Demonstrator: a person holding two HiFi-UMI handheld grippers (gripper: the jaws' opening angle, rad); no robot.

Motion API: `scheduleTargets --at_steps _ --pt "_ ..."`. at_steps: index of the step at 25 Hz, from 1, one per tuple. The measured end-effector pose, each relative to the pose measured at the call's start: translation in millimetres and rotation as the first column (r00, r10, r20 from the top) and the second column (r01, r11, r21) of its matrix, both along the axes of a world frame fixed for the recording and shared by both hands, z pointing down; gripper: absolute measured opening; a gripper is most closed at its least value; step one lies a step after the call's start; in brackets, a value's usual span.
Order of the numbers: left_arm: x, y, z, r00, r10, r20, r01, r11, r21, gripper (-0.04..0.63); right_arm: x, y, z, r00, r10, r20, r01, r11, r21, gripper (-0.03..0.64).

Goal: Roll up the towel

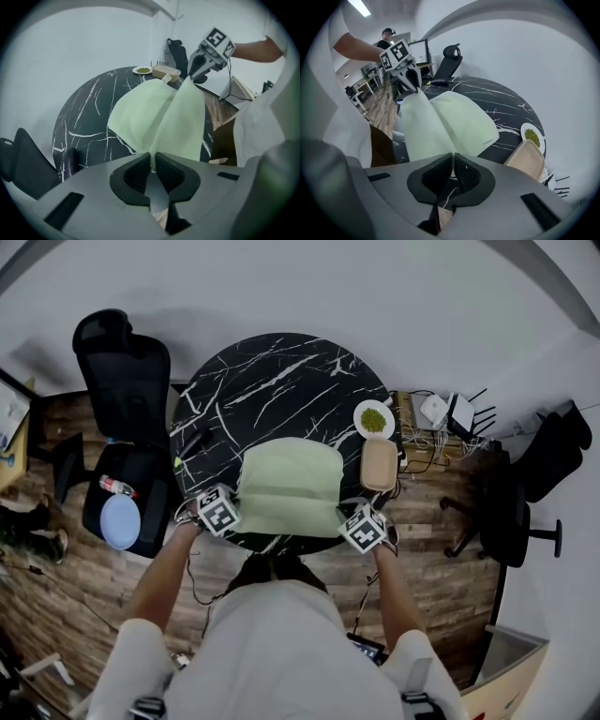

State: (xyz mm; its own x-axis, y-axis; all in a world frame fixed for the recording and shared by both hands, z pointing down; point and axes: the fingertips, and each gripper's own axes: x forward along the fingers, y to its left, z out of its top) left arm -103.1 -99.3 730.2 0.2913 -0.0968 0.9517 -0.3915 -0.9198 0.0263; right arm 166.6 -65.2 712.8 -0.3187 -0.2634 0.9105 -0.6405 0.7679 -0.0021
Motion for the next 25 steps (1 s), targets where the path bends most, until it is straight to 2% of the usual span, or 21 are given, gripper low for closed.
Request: scheduleTargets --at_steps 6,9,11,13,16,20,23,25 --pt "4 -29 13 0.991 -0.133 0.007 0.132 0.988 0.077 0.068 7 -28 32 0.992 0.108 -0.069 -0.105 0.994 0.041 0.014" --pt "3 -37 10 0.981 -0.194 -0.022 0.195 0.975 0.107 0.146 14 -34 38 0.982 0.162 -0.096 -0.153 0.984 0.095 0.046" --pt "1 -37 5 0.978 -0.203 -0.04 0.207 0.97 0.126 0.163 18 -36 32 0.978 0.181 -0.108 -0.163 0.974 0.154 0.085" --pt "-1 -32 -1 0.979 -0.194 -0.062 0.202 0.969 0.145 0.192 19 -34 20 0.98 0.154 -0.128 -0.124 0.969 0.215 0.104" --pt "-3 -6 -8 0.986 -0.143 -0.089 0.156 0.974 0.164 0.212 1 -8 2 0.992 0.017 -0.128 0.017 0.967 0.255 0.107" --pt "10 54 -12 0.992 0.041 -0.117 -0.017 0.98 0.199 0.211 -26 53 3 0.971 -0.189 -0.145 0.219 0.948 0.23 0.109" --pt "6 92 8 0.983 0.177 -0.044 -0.165 0.965 0.206 0.212 -30 85 17 0.954 -0.244 -0.172 0.278 0.937 0.21 0.115" --pt "-3 94 23 0.985 0.17 0.0 -0.166 0.965 0.203 0.212 -27 91 27 0.948 -0.251 -0.196 0.29 0.935 0.204 0.121"
